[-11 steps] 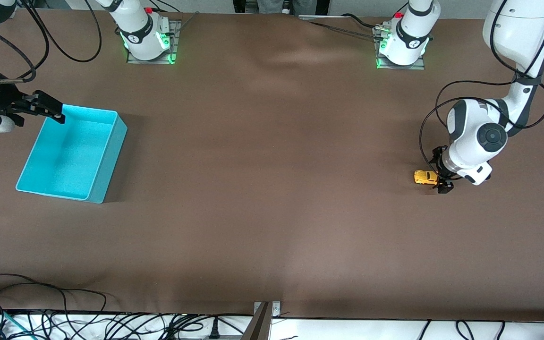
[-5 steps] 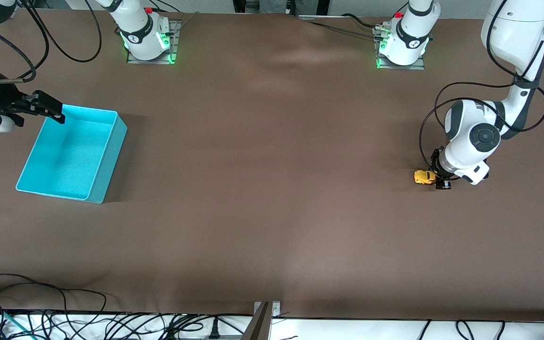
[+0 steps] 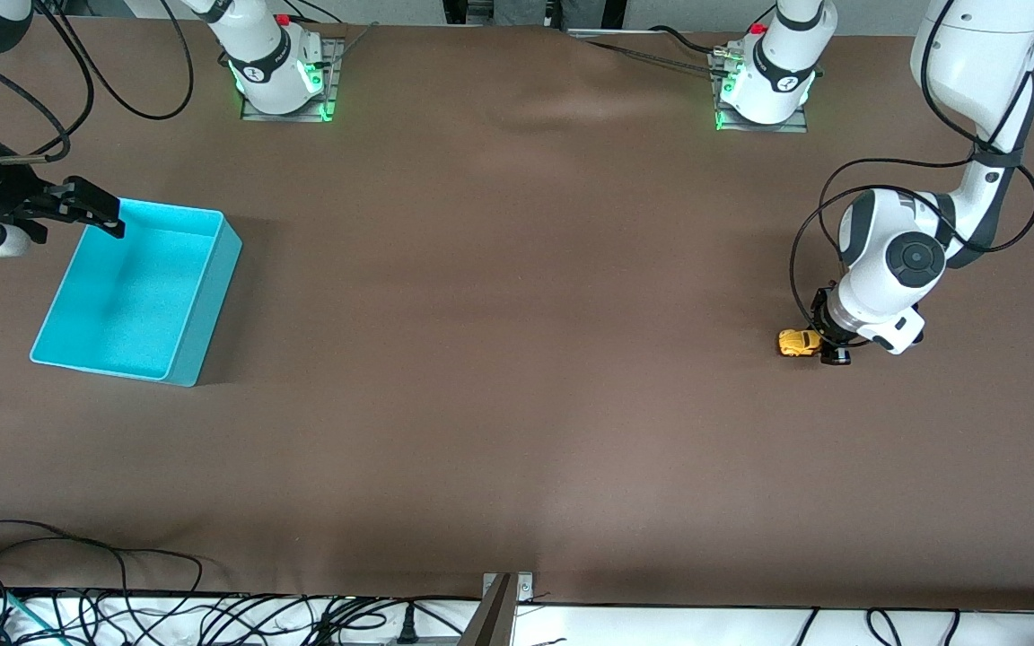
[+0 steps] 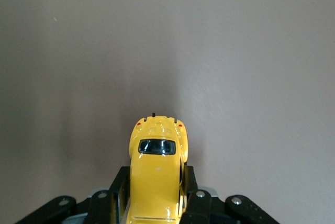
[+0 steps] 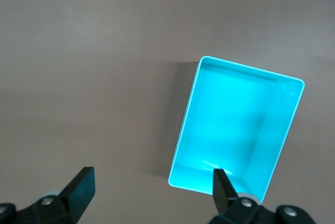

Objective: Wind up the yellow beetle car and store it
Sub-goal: 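Drag the yellow car along the table with the left gripper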

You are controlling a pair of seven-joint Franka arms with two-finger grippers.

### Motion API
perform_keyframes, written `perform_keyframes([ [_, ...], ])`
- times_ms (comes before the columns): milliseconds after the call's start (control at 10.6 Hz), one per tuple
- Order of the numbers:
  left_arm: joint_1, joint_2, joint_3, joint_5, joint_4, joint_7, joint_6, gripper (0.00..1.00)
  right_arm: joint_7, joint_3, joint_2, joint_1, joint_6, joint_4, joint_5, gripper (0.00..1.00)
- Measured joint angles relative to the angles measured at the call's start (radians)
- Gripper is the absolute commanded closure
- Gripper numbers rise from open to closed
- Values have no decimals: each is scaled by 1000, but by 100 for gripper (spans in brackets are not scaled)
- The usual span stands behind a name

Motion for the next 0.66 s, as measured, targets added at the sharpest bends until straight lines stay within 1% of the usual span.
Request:
perform_keyframes([
  [95,0,-12,-34,0,10,-23,-21,100,0,0,0,0,0,0,0,0],
  [474,-11,-12,-203,0,10,-253,-60,100,-1,0,0,-1,0,0,0,0],
  [568,-20,-5,-224,0,7,-287,-63,100,-1,0,0,-1,0,0,0,0],
  [663,-32,7,-229,0,4,-305,-64,100,-1,0,0,-1,0,0,0,0],
])
